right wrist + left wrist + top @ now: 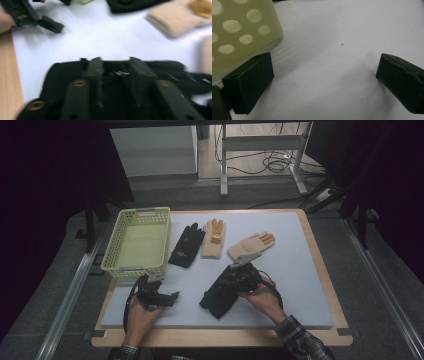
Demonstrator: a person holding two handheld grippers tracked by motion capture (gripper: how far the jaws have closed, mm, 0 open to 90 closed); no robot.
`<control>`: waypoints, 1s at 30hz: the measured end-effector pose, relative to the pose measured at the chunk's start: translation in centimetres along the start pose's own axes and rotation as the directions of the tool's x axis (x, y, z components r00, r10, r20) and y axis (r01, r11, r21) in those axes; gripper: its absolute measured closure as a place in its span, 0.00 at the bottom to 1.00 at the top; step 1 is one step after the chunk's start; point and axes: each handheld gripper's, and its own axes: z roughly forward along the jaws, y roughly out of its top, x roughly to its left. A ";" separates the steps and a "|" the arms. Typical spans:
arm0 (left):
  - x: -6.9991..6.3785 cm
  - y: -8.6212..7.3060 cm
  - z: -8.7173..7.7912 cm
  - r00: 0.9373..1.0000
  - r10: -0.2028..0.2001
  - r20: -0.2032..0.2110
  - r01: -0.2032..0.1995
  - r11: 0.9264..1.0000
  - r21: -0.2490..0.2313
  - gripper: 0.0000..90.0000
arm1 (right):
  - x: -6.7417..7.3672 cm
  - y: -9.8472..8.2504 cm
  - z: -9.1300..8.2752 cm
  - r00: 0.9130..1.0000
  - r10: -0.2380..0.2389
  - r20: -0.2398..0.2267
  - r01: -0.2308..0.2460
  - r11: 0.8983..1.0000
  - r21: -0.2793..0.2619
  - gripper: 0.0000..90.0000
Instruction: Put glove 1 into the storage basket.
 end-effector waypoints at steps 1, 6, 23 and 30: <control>0.0 0.0 0.0 1.000 0.000 0.000 0.000 1.000 0.000 0.02 | 0.4 0.2 0.5 1.000 -0.011 -0.007 0.012 1.000 0.006 0.84; 0.0 0.0 0.0 1.000 0.000 0.000 0.000 1.000 -0.001 0.02 | 2.1 1.0 3.9 0.997 -0.042 -0.069 0.045 0.998 0.050 0.96; 0.0 0.0 0.0 1.000 0.004 0.000 -0.004 1.000 0.002 0.02 | 5.0 -1.2 4.1 0.985 -0.121 -0.123 0.134 0.985 0.112 0.95; 0.0 0.0 0.0 1.000 0.004 0.000 -0.004 1.000 0.002 0.02 | 5.2 -0.9 3.1 0.987 -0.110 -0.116 0.117 0.992 0.055 0.95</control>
